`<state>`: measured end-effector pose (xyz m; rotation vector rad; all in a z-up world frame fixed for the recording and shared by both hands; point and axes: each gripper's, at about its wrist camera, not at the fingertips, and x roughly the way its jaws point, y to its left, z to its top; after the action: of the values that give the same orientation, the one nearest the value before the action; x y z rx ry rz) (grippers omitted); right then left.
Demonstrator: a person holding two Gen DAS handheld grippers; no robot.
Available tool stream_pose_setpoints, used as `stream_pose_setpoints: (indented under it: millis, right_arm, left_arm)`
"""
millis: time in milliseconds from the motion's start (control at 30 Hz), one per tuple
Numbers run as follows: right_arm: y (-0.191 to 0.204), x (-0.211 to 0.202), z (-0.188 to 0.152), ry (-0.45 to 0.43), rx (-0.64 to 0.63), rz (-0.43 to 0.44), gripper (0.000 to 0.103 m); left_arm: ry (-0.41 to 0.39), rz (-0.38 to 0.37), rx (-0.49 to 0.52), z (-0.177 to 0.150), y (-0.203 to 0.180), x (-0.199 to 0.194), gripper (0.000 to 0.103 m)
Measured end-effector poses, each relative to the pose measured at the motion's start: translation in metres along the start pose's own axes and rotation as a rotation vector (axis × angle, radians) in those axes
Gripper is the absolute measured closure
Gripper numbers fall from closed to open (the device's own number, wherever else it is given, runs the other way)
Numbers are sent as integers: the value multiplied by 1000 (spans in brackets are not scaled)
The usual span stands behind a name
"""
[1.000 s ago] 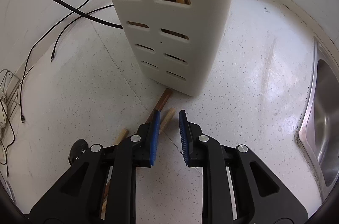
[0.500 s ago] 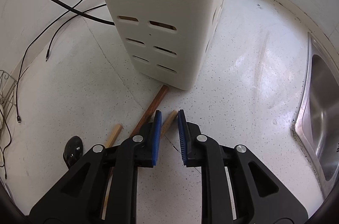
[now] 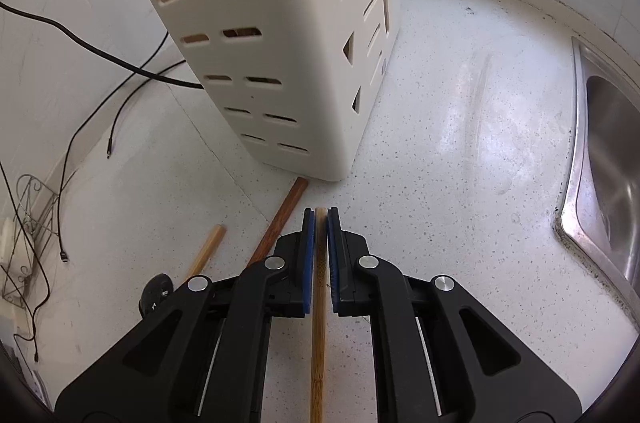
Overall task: Organize utensils
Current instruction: 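Close the right gripper on a dark brown chopstick, then lift the dark chopstick with the right gripper and carry it above the holder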
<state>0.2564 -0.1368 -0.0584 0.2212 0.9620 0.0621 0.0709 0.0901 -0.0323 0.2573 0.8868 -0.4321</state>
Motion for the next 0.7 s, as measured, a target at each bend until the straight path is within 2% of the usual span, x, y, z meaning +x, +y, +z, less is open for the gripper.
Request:
stream_pose_setpoints:
  millis: [267, 467, 700]
  right_arm:
    - [-4, -55, 0, -210, -69, 94, 97]
    - [3, -97, 2, -372, -142, 132, 97]
    - [4, -130, 14, -432, -197, 183, 97]
  left_arm:
    - [-137, 50, 44, 39, -14, -31, 99]
    - [-192, 96, 42, 66, -17, -37, 99]
    - [-243, 108, -3, 100, -20, -37, 99]
